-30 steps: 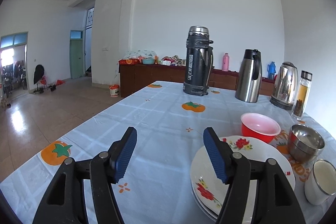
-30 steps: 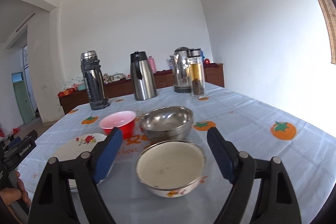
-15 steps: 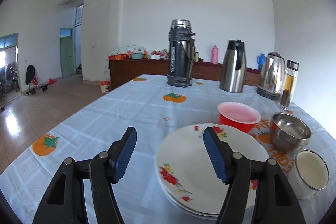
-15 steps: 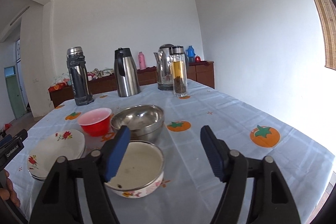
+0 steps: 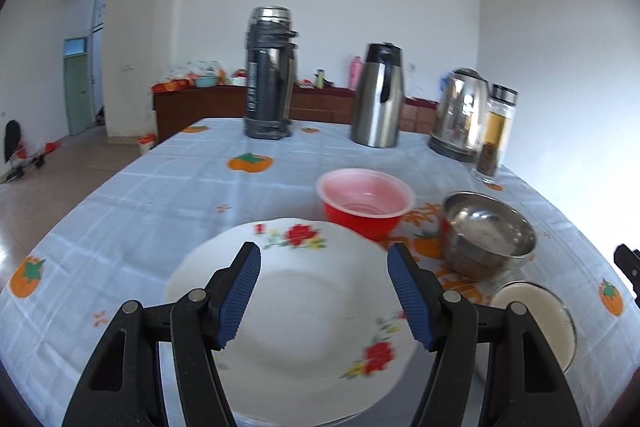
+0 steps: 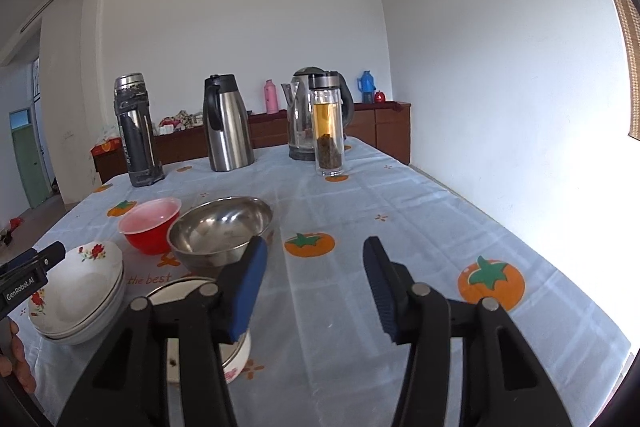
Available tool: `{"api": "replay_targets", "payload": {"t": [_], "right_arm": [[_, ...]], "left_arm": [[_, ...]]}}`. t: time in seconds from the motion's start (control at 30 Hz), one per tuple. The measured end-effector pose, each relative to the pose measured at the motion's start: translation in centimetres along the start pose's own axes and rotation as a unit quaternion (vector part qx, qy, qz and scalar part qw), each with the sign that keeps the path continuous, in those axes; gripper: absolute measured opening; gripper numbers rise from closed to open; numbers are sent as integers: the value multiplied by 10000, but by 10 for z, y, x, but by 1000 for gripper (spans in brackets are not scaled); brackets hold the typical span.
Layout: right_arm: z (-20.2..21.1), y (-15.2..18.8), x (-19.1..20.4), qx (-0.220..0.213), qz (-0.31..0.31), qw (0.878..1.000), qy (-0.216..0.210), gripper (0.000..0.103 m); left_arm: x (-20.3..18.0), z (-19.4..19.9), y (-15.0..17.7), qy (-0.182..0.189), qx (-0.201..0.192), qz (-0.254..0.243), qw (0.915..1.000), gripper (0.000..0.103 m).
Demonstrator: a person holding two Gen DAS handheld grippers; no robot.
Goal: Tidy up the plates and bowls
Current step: 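Move the left gripper toward the stainless steel bowl, then place the left gripper fingers around the steel bowl rim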
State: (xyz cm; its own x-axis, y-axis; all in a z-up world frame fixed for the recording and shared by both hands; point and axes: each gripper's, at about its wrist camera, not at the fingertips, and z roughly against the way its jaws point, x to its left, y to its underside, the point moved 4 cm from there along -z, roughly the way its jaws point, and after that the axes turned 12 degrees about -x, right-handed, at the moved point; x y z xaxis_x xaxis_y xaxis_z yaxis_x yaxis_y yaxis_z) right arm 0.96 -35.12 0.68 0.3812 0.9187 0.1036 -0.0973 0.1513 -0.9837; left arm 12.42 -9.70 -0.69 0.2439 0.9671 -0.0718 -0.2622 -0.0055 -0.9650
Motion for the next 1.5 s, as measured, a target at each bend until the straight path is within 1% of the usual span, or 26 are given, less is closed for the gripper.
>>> {"api": "replay_targets", "payload": {"t": [0.07, 0.17, 0.2, 0.33, 0.47, 0.6, 0.77, 0.83, 0.97, 1.07, 1.17, 1.27, 1.37, 1.5], "right_arm": [[-8, -4, -5, 90, -62, 9999, -112, 53], [-24, -9, -10, 243, -198, 9991, -273, 62], [-32, -11, -11, 321, -241, 9986, -358, 63], [-58, -12, -10, 559, -392, 9956, -646, 63], [-81, -13, -3, 680, -292, 9943, -766, 63], [-99, -12, 4, 804, -336, 9921, -898, 63], [-105, -13, 3, 689, -376, 9928, -901, 63], [-109, -14, 3, 665, -384, 9928, -918, 63], [-119, -17, 2, 652, -453, 9918, -1005, 63], [-127, -18, 5, 638, -490, 9899, -1170, 63], [-132, -13, 7, 722, -435, 9883, -1275, 63], [-135, -9, 6, 809, -401, 9874, -1298, 63], [-139, -5, 0, 919, -553, 9853, -1329, 63], [-146, 2, -1, 1142, -705, 9809, -1408, 63]], "left_arm": [[-10, -6, -2, 128, 71, -49, 9999, 68], [-27, -21, -4, 277, 298, -133, 9991, 68], [-33, -27, -6, 307, 371, -177, 9987, 68], [-47, -44, -12, 346, 581, -232, 9974, 68], [-62, -58, -19, 363, 679, -375, 9963, 68], [-73, -72, -24, 363, 716, -491, 9956, 68], [-79, -83, -30, 307, 671, -426, 9964, 68], [-82, -87, -30, 281, 671, -478, 9962, 68], [-91, -99, -27, 294, 782, -542, 9950, 68], [-96, -105, -24, 297, 861, -627, 9939, 68], [-101, -111, -21, 313, 945, -711, 9925, 68], [-103, -117, -17, 361, 1078, -677, 9912, 68], [-103, -121, -13, 376, 1161, -613, 9906, 68], [-108, -125, -10, 390, 1214, -675, 9895, 68]]}}
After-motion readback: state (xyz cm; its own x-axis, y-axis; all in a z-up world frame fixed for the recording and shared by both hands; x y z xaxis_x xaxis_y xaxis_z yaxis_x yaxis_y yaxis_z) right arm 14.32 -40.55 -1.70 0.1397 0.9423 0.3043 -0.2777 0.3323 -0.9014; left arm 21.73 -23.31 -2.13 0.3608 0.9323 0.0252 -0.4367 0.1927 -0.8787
